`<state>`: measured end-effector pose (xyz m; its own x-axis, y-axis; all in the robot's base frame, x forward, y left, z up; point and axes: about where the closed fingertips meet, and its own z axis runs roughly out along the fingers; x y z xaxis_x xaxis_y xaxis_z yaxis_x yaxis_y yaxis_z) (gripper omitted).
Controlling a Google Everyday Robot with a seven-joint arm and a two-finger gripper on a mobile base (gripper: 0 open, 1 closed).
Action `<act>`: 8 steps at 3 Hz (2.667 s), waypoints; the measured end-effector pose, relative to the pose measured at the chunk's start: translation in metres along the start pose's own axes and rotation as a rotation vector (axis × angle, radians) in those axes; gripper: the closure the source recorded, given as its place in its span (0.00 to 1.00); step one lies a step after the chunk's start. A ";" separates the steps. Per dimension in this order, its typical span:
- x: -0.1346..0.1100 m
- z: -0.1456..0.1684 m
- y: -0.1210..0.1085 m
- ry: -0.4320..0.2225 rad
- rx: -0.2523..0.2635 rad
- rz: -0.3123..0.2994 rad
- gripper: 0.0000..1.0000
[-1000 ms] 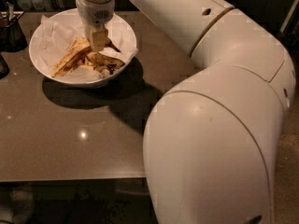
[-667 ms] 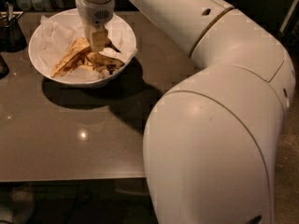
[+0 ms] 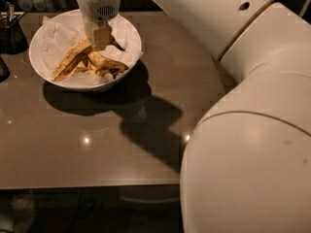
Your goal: Pick banana from white bowl
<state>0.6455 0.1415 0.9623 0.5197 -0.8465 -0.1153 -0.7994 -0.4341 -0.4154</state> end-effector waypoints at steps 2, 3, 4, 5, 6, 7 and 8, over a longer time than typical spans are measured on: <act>-0.004 -0.016 -0.001 -0.008 0.044 0.009 1.00; -0.008 -0.026 -0.002 -0.040 0.075 0.012 1.00; -0.006 -0.033 0.000 -0.095 0.121 0.036 1.00; -0.004 -0.034 0.000 -0.097 0.126 0.040 1.00; -0.021 -0.054 -0.001 -0.140 0.141 -0.005 1.00; -0.029 -0.060 0.014 -0.215 0.112 -0.003 1.00; -0.031 -0.061 0.015 -0.227 0.110 -0.001 1.00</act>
Offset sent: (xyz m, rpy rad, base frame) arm -0.0140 -0.0059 0.0384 0.0720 -0.0730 -0.0275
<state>0.5990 0.1429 1.0147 0.5845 -0.7499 -0.3098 -0.7680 -0.3882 -0.5094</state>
